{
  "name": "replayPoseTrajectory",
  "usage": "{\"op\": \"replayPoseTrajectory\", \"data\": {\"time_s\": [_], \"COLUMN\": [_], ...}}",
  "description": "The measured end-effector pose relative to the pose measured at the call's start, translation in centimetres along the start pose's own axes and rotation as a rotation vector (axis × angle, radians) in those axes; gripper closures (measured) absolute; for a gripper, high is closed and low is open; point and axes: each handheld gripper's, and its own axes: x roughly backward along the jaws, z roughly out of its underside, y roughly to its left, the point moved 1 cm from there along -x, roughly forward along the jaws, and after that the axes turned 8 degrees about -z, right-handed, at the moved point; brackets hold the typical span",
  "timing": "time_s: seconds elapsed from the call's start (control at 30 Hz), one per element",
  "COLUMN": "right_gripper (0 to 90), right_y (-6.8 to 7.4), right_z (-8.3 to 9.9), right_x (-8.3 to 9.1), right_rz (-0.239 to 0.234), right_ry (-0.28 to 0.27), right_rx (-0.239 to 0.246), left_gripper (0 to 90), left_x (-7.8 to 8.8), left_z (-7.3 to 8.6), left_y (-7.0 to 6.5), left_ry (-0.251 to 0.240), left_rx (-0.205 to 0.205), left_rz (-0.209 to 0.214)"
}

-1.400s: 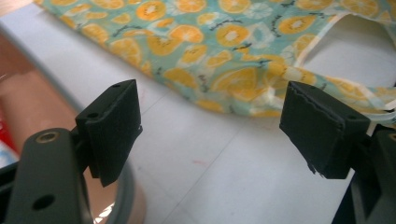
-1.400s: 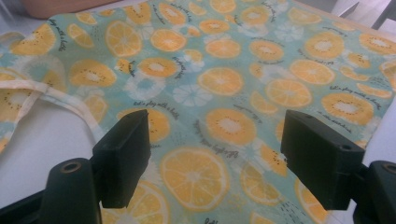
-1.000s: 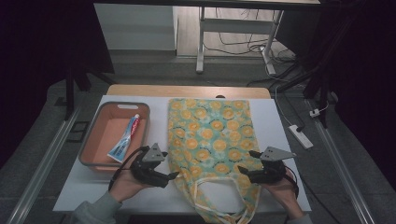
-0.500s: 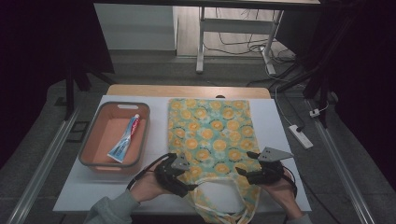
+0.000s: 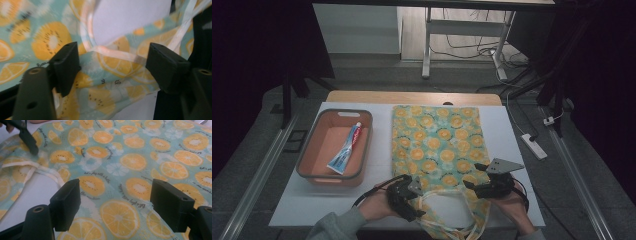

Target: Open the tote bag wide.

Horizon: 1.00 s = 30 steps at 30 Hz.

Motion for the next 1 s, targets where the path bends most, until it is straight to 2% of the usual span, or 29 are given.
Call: {"op": "replayPoseTrajectory", "data": {"time_s": [0.03,0.13,0.27,0.3,0.4,0.5,0.57,0.67,0.77,0.8,0.83,0.87,0.9,0.93,0.97,1.0], "right_gripper": [24.0,24.0,24.1,24.1,24.1,24.2,24.3,24.4,24.4,24.4,24.4,24.4,24.4,24.4,24.3,24.3], "right_y": [0.0,0.0,0.0,0.0,0.0,0.0,0.0,0.1,0.2,0.3,0.3,0.4,0.5,0.7,1.0,1.3], "right_z": [0.0,0.0,0.0,0.0,0.1,0.1,0.0,-0.1,-0.4,-0.5,-0.6,-0.7,-0.8,-0.9,-1.1,-1.4], "right_x": [0.0,0.0,0.0,0.0,0.1,0.1,0.2,0.3,0.7,0.8,0.9,1.0,1.1,1.3,1.4,1.5], "right_rz": [0.0,0.001,0.003,0.003,0.005,0.007,0.006,0.005,0.003,0.001,-0.001,-0.007,-0.015,-0.021,-0.034,-0.05], "right_ry": [0.0,0.001,0.002,0.002,0.001,-0.001,-0.004,-0.009,-0.021,-0.024,-0.026,-0.025,-0.027,-0.029,-0.033,-0.036], "right_rx": [0.0,-0.002,0.001,0.001,0.001,0.001,0.004,0.009,0.01,0.011,0.01,0.009,0.011,0.016,0.014,0.015], "left_gripper": [32.9,52.1,69.5,76.2,85.4,88.0,88.3,88.4,88.4,88.5,88.5,88.5,88.5,88.5,88.5,88.5], "left_x": [-0.2,-0.4,-0.4,-0.4,-0.4,-0.1,0.3,1.5,3.2,4.5,5.0,5.0,6.0,6.0,6.4,7.1], "left_z": [0.1,0.2,0.6,0.6,0.7,0.9,1.0,1.0,1.1,1.1,1.1,1.1,1.3,1.3,1.3,1.5], "left_y": [-0.1,-0.1,0.4,0.4,0.5,0.8,1.0,1.3,1.7,2.1,2.3,2.3,2.7,2.7,2.9,3.3], "left_ry": [0.004,0.012,0.015,0.015,0.017,0.005,-0.02,-0.078,-0.143,-0.191,-0.211,-0.211,-0.251,-0.251,-0.27,-0.295], "left_rx": [-0.002,-0.001,0.022,0.022,0.027,0.039,0.05,0.076,0.101,0.121,0.132,0.132,0.154,0.154,0.173,0.193], "left_rz": [0.001,0.01,0.026,0.026,0.029,0.023,0.02,0.027,0.009,-0.001,-0.011,-0.011,-0.028,-0.028,-0.029,-0.054]}}
